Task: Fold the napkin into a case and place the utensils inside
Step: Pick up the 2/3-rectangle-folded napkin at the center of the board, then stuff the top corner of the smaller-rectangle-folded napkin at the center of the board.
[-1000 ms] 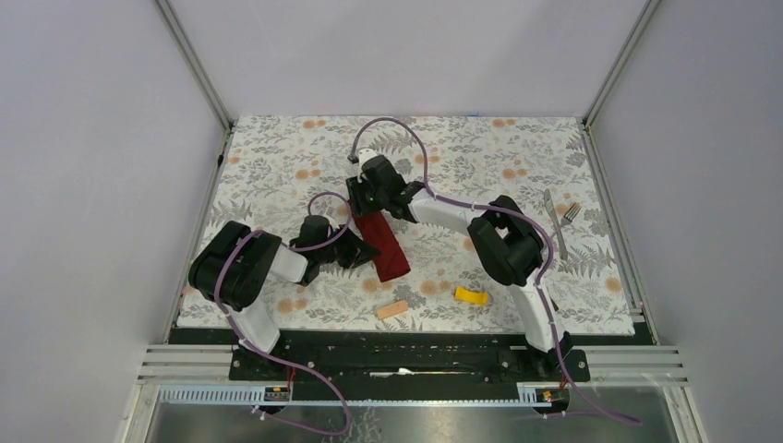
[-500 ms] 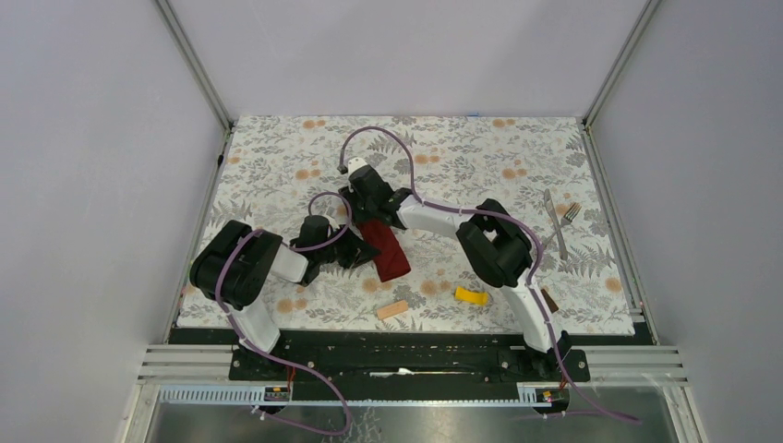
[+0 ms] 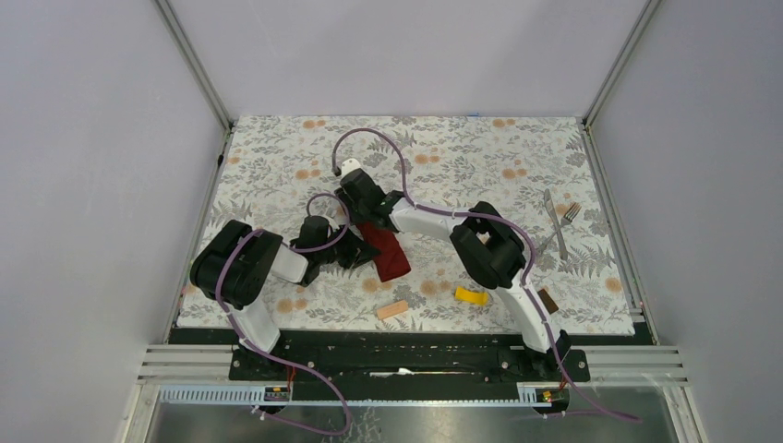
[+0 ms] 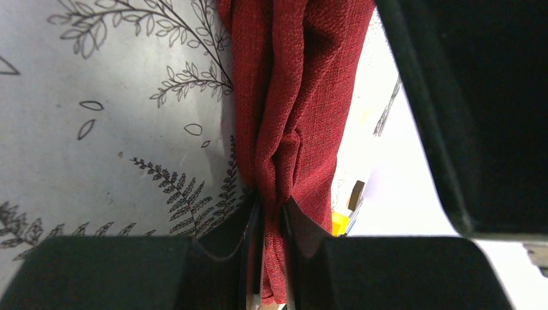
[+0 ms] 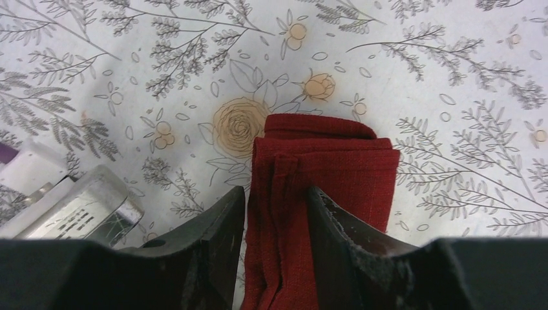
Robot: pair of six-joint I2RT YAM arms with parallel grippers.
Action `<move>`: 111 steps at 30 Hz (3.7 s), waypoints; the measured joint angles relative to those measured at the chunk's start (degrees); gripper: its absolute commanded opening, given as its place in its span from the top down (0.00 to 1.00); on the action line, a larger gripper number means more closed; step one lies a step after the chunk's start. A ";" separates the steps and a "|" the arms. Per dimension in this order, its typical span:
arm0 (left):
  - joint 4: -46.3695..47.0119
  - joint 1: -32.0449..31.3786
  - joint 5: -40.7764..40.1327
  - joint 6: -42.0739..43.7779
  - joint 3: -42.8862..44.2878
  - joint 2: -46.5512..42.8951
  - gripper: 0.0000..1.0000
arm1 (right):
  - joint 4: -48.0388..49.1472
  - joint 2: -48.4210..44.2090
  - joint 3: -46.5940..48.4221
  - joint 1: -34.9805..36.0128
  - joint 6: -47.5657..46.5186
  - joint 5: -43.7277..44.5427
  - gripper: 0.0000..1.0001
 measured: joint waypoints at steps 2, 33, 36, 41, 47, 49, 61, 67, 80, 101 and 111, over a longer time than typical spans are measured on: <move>0.28 0.00 0.00 -0.15 -0.09 0.11 0.82 | -0.17 0.31 0.42 0.28 -0.44 1.62 0.54; -24.83 8.83 -13.11 8.85 -5.27 -34.45 0.36 | 4.26 -2.25 -5.66 0.87 3.43 2.64 1.00; -29.77 9.68 -15.89 11.43 -0.31 -33.40 0.35 | 4.63 -3.43 -6.84 0.35 4.66 1.70 1.00; -32.98 10.01 -16.59 14.32 7.72 -24.35 0.41 | 5.01 -4.44 -7.63 -0.59 6.32 1.11 1.00; -34.69 9.92 -17.51 17.88 13.35 -14.34 0.55 | 4.85 -5.16 -9.55 -1.49 8.96 1.16 1.00; -35.58 9.55 -18.34 19.17 14.82 -12.52 0.56 | 4.79 -5.33 -9.86 -1.86 9.88 1.27 1.00; -43.01 0.55 -29.90 29.11 29.33 -2.82 0.66 | 4.11 -6.21 -9.90 -2.34 13.00 1.77 1.00; -46.10 -2.51 -34.73 32.26 33.86 0.46 0.73 | 2.14 -6.21 -9.90 -2.80 14.16 2.19 1.00; -48.13 -3.54 -38.60 33.79 36.17 2.78 0.66 | 1.33 -6.21 -9.90 -4.28 17.79 1.97 1.00; -48.57 -5.07 -41.64 35.28 37.97 5.09 0.79 | 1.31 -6.21 -9.92 -4.76 19.43 0.98 1.00; -47.54 -5.18 -42.27 35.67 37.64 4.68 0.88 | 1.31 -6.21 -9.92 -4.92 21.64 -0.42 1.00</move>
